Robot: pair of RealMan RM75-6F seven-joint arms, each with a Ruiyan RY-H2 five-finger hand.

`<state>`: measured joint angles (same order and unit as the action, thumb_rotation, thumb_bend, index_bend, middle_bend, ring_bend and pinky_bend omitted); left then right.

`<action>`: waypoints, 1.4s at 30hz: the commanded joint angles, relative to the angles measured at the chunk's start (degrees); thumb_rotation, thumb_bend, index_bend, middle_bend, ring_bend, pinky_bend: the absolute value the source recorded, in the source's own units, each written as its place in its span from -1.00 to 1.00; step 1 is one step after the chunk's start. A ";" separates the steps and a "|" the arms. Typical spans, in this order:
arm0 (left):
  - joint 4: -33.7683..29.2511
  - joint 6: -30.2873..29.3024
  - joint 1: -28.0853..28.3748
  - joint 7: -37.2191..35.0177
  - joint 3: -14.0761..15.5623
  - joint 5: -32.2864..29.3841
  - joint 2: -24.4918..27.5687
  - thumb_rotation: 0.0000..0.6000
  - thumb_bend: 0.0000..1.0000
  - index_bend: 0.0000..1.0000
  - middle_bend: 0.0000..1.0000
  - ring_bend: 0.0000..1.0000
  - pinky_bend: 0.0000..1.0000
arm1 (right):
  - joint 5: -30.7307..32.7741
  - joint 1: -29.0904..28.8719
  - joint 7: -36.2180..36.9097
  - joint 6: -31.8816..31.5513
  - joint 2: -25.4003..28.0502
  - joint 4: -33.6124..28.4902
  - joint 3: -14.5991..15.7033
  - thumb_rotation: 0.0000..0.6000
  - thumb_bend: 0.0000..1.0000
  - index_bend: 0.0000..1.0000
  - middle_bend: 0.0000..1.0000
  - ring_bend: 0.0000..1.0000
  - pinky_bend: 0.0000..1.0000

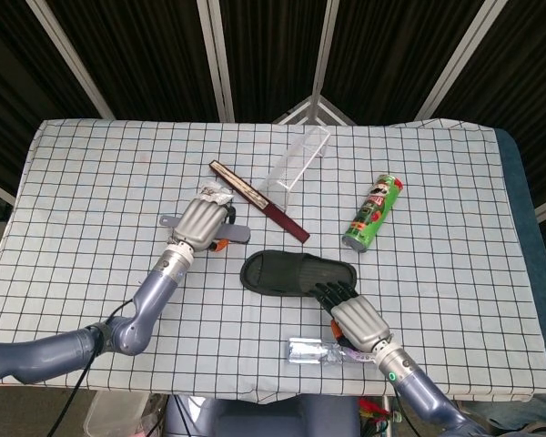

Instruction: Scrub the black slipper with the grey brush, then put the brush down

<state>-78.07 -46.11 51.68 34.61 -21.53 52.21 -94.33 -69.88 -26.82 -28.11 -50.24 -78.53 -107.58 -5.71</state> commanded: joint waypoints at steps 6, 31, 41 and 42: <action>1.39 5.20 2.69 -5.03 -0.65 -4.25 0.14 1.00 0.39 0.26 0.17 -0.08 -0.01 | -7.02 0.60 7.93 -1.28 -1.43 4.63 2.71 1.00 0.66 -0.87 -0.76 -0.96 -1.00; 3.26 6.37 14.35 0.00 4.03 -21.71 -1.11 1.00 0.39 0.25 0.17 -0.08 -0.01 | -12.59 -2.35 9.87 -0.71 -4.96 8.77 5.47 1.00 0.70 -1.00 -0.71 -0.83 -1.00; 4.62 6.68 16.65 -0.52 5.86 -23.90 -1.46 1.00 0.39 0.25 0.17 -0.08 -0.01 | -8.96 -3.52 4.78 -0.13 -3.03 6.21 5.21 1.00 0.70 -1.00 -0.76 -0.84 -1.00; 4.76 6.76 16.76 -0.71 5.94 -24.04 -1.49 1.00 0.39 0.25 0.17 -0.08 -0.01 | -8.66 -3.59 4.37 -0.22 -2.92 5.98 5.13 1.00 0.70 -1.00 -0.77 -0.84 -1.00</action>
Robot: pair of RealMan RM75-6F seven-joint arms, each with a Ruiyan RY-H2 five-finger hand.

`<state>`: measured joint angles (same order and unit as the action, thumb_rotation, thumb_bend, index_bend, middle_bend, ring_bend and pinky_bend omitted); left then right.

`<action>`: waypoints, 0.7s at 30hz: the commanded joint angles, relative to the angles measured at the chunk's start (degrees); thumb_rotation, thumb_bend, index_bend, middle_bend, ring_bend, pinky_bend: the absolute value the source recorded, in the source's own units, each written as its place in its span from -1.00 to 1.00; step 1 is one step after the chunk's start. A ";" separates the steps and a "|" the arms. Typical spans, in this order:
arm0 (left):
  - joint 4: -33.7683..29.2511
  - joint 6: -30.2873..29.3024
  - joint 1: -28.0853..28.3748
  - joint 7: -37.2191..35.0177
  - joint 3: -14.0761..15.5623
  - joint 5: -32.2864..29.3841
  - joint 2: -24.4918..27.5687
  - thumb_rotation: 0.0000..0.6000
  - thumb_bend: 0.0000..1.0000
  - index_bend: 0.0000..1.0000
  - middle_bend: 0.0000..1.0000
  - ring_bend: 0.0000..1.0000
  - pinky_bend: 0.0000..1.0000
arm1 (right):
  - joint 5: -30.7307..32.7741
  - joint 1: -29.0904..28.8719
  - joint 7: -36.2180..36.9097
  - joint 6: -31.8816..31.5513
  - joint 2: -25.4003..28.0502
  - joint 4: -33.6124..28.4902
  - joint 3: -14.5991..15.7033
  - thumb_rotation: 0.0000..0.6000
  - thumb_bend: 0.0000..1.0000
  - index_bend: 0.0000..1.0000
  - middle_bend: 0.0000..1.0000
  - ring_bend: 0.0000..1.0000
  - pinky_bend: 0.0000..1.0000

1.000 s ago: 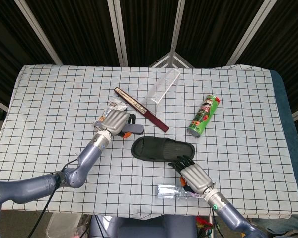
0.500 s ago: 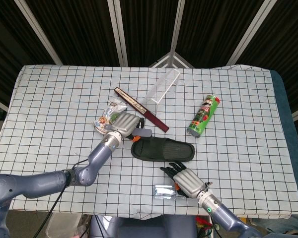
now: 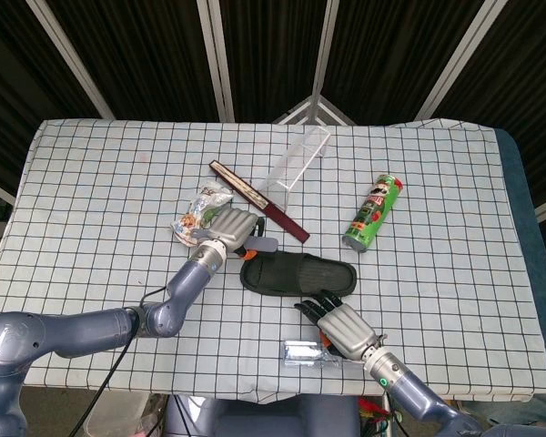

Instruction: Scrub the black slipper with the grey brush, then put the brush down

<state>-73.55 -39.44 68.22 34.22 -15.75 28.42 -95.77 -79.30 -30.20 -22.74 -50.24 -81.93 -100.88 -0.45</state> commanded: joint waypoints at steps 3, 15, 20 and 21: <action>0.87 0.31 0.65 -0.80 0.50 -0.58 -0.16 1.00 0.39 0.25 0.17 -0.08 -0.01 | 1.93 -0.90 -0.93 0.44 0.41 -1.31 -0.61 0.99 0.70 -1.00 -0.81 -0.87 -1.00; 1.94 0.27 3.25 -0.99 1.23 -2.16 -0.67 1.00 0.39 0.26 0.17 -0.08 -0.01 | 4.63 -3.95 0.88 3.24 -1.16 0.65 -2.17 1.00 0.70 -1.00 -0.88 -0.92 -1.00; 3.21 1.01 4.36 -1.60 1.29 -2.62 -1.88 1.00 0.39 0.26 0.17 -0.08 -0.01 | 4.49 -4.67 3.52 4.45 -2.64 2.84 -1.87 0.99 0.70 -1.00 -0.88 -0.92 -1.00; 3.55 1.22 4.55 -1.79 1.26 -2.66 -2.17 1.00 0.39 0.26 0.17 -0.08 -0.01 | 4.49 -4.75 4.09 4.62 -2.86 3.20 -1.85 0.99 0.70 -1.00 -0.88 -0.92 -1.00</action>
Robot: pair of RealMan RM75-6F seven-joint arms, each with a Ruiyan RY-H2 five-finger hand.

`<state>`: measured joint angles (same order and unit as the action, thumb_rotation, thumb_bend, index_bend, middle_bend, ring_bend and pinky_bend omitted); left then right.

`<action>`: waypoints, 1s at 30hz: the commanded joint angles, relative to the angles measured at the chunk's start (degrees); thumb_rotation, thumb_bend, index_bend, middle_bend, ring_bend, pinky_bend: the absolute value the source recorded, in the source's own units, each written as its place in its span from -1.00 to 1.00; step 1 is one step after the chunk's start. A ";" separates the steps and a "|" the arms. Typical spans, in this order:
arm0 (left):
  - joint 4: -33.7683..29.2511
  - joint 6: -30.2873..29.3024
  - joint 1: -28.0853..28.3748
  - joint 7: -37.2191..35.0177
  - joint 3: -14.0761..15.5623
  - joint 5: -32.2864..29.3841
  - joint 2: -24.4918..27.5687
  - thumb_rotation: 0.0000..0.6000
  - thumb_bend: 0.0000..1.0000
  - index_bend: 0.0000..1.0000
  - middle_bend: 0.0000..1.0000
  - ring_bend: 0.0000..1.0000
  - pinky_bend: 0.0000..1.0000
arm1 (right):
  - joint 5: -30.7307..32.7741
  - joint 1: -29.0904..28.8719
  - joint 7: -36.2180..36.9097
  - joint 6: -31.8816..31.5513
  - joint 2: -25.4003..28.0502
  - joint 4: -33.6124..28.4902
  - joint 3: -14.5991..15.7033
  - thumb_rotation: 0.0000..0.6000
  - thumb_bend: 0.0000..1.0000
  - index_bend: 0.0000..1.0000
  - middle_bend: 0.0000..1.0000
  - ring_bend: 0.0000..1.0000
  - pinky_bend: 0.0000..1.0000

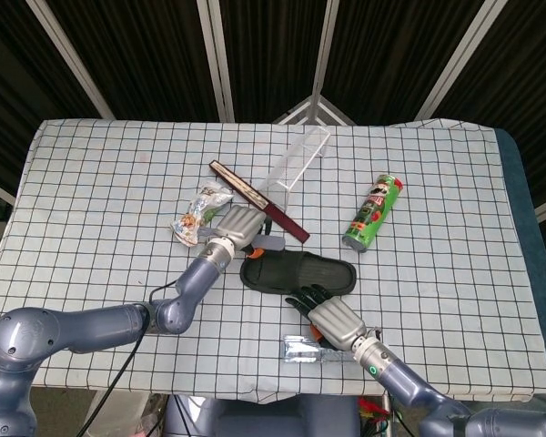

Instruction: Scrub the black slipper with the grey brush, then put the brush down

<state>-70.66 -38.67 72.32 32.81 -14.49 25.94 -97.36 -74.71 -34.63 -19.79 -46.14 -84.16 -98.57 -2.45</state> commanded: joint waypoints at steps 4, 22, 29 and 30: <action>1.91 1.48 1.16 -1.82 -0.50 0.00 -1.87 1.00 0.39 0.26 0.17 -0.07 0.00 | -0.59 -0.71 3.04 0.74 -1.14 2.16 0.13 1.00 0.70 -1.00 -0.88 -0.92 -1.00; 3.68 3.96 0.71 -12.96 -4.68 7.13 -5.19 1.00 0.39 0.25 0.17 -0.07 0.00 | -2.83 -1.05 4.91 -1.04 -0.12 1.28 1.26 1.00 0.70 -1.00 -0.88 -0.92 -1.00; 1.92 8.50 -0.56 -17.80 -4.80 8.41 -2.80 1.00 0.39 0.25 0.17 -0.07 0.00 | -2.64 -1.26 4.92 -1.19 -0.61 1.43 1.64 1.00 0.70 -1.00 -0.88 -0.92 -1.00; 1.94 9.00 -0.49 -17.87 -4.44 8.16 -2.46 1.00 0.39 0.25 0.17 -0.07 0.00 | -2.64 -1.30 4.88 -1.16 -0.67 1.44 1.72 1.00 0.70 -1.00 -0.88 -0.92 -1.00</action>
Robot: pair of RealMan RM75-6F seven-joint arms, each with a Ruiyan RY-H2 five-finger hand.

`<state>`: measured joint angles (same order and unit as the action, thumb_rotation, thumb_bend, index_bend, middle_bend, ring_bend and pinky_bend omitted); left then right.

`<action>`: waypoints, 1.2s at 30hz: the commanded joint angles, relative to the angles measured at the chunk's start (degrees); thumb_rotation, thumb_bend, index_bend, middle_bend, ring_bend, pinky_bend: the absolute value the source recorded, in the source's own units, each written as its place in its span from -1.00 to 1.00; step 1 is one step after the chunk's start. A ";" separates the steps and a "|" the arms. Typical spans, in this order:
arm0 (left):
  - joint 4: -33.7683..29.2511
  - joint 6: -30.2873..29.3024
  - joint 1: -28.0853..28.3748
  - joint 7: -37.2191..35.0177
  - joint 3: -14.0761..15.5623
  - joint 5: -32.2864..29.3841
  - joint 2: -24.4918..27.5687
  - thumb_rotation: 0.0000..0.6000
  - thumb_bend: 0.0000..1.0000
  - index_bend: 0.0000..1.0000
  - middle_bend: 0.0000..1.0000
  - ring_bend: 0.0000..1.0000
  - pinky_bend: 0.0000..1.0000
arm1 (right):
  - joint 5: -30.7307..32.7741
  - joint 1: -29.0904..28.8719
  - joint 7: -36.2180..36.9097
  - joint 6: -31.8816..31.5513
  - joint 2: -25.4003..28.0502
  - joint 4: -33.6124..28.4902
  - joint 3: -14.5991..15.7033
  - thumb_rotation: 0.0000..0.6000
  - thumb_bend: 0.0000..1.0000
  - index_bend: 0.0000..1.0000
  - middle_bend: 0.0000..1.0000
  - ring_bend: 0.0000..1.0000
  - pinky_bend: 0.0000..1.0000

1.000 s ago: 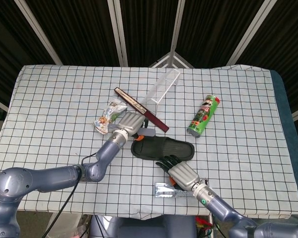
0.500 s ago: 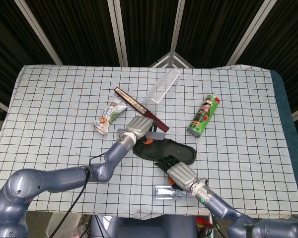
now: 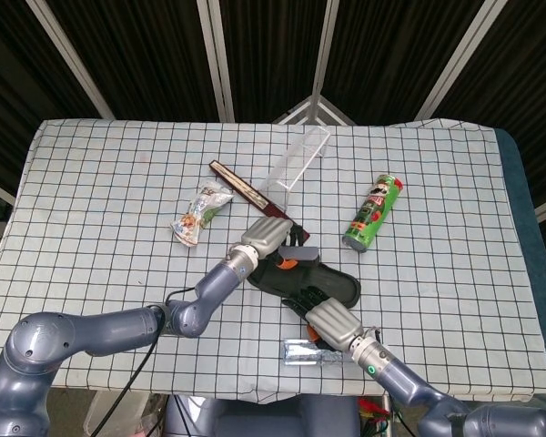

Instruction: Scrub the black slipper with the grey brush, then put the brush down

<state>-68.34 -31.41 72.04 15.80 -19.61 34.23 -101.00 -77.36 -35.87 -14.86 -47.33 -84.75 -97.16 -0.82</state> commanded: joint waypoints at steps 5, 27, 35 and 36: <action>-0.08 3.64 0.90 0.12 4.00 -3.34 3.27 1.00 0.39 0.25 0.17 -0.07 0.00 | 0.26 -0.18 -0.28 -0.25 -0.32 0.02 0.16 1.00 0.70 -1.00 -0.88 -0.92 -1.00; -4.20 1.78 13.68 6.49 16.63 -25.35 8.02 1.00 0.39 0.27 0.19 -0.06 0.00 | 1.51 -0.50 -1.18 -0.97 -0.41 -0.64 0.69 1.00 0.70 -1.00 -0.88 -0.92 -1.00; -3.25 -0.26 12.30 2.76 12.06 -19.18 5.61 1.00 0.39 0.27 0.19 -0.06 0.01 | 1.78 -0.51 -1.48 -1.22 -0.13 -0.93 0.96 1.00 0.70 -1.00 -0.88 -0.92 -1.00; -3.20 -0.32 12.20 2.53 11.87 -18.70 5.46 1.00 0.39 0.27 0.19 -0.06 0.01 | 1.81 -0.48 -1.43 -1.30 -0.12 -0.95 1.00 1.00 0.70 -1.00 -0.88 -0.92 -1.00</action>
<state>-71.68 -31.30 84.64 19.02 -7.04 14.58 -95.08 -75.56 -36.36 -16.30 -48.61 -84.88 -98.10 0.17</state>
